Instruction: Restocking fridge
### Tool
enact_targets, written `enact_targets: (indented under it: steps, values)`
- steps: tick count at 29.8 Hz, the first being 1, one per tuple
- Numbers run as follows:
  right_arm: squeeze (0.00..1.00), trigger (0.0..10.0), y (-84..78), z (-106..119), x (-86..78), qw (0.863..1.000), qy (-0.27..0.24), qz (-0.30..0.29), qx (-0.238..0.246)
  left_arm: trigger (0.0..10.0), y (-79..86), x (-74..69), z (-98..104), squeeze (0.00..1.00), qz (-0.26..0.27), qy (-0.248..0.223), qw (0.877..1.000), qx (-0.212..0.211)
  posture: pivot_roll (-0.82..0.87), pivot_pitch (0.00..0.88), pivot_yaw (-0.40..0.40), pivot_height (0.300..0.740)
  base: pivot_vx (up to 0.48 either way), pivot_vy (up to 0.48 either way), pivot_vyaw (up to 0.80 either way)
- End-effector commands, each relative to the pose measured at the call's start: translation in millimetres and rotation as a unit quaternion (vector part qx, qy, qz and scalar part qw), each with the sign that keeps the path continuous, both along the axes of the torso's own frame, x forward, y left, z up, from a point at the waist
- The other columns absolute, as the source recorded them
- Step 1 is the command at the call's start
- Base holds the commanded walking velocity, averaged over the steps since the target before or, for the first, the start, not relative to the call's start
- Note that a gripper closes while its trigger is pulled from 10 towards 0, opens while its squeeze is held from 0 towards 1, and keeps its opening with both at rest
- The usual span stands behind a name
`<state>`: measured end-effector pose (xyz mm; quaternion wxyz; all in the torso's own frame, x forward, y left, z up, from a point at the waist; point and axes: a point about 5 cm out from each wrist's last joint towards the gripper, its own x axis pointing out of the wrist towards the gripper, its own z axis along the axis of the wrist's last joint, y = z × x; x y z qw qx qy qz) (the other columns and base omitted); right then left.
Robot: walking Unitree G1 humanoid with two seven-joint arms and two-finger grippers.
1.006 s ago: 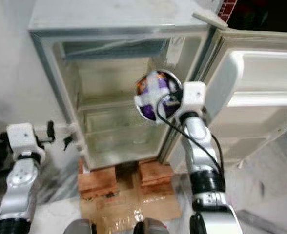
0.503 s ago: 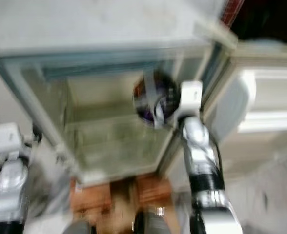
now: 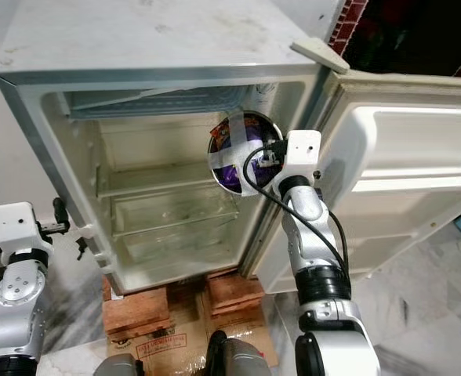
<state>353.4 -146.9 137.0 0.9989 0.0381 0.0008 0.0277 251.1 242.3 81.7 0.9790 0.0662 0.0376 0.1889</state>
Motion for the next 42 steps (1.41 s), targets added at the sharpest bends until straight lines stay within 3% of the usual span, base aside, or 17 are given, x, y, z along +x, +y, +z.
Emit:
enact_targets:
  steps: [1, 5, 8, 13, 19, 25, 33, 34, 42]
  values:
    - [0.0, 10.0, -2.3, 10.7, 6.4, 1.0, -0.009, -0.01, 0.022, 10.0, -9.6, -1.0, -2.2, 0.0, -0.02, 0.007, 1.0, -0.001, 0.08, 0.093, -0.125, 0.74, 0.0, 0.0, 0.0]
    - [0.0, 10.0, 0.8, 5.9, 9.0, 0.999, 0.013, -0.016, 0.037, 10.0, -8.3, -8.8, -5.7, 0.0, -0.017, 0.017, 1.0, 0.005, 0.09, 0.106, -0.131, 0.74, 0.0, 0.0, 0.0]
    - [0.0, 10.0, 9.6, 0.5, 13.1, 0.998, 0.037, -0.009, 0.049, 10.0, -10.6, -26.5, -8.4, 0.0, -0.04, 0.032, 0.999, 0.011, 0.11, 0.127, -0.14, 0.74, 0.0, 0.0, 0.0]
    - [0.0, 10.0, 22.2, -4.2, 20.8, 0.996, 0.06, 0.001, 0.063, 10.0, -7.4, -60.0, -19.8, 0.0, -0.029, 0.074, 0.997, 0.012, 0.15, 0.182, -0.15, 0.74, 0.0, 0.0, 0.0]
    - [0.0, 10.0, 34.9, 1.8, 36.3, 0.991, 0.093, 0.0, 0.095, 10.0, -13.1, -80.0, -11.8, 0.0, -0.04, 0.082, 0.996, 0.016, 0.22, 0.227, -0.179, 0.74, 0.0, 0.0, 0.0]
    - [0.0, 10.0, 46.0, 4.6, 42.0, 0.984, 0.118, -0.008, 0.136, 10.0, -16.6, -92.7, -5.8, 0.0, -0.034, 0.086, 0.996, 0.009, 0.25, 0.258, -0.196, 0.74, 0.0, 0.0, 0.0]
    - [0.0, 10.0, 57.3, 5.2, 43.9, 0.961, 0.157, -0.036, 0.224, 10.0, -17.3, -107.1, 3.0, 0.0, -0.023, 0.094, 0.995, 0.007, 0.31, 0.296, -0.214, 0.74, 0.0, 0.0, 0.0]
    - [0.0, 10.0, 60.9, 6.7, 44.2, 0.952, 0.161, -0.049, 0.255, 10.0, -16.7, -113.8, 5.9, 0.0, -0.017, 0.098, 0.995, 0.006, 0.32, 0.309, -0.216, 0.74, 0.0, 0.0, 0.0]
    - [0.0, 10.0, 63.5, 16.3, 47.4, 0.918, 0.155, -0.091, 0.354, 10.0, -19.1, -137.9, 16.3, 0.0, -0.008, 0.117, 0.993, 0.007, 0.38, 0.376, -0.214, 0.74, 0.0, 0.0, 0.0]
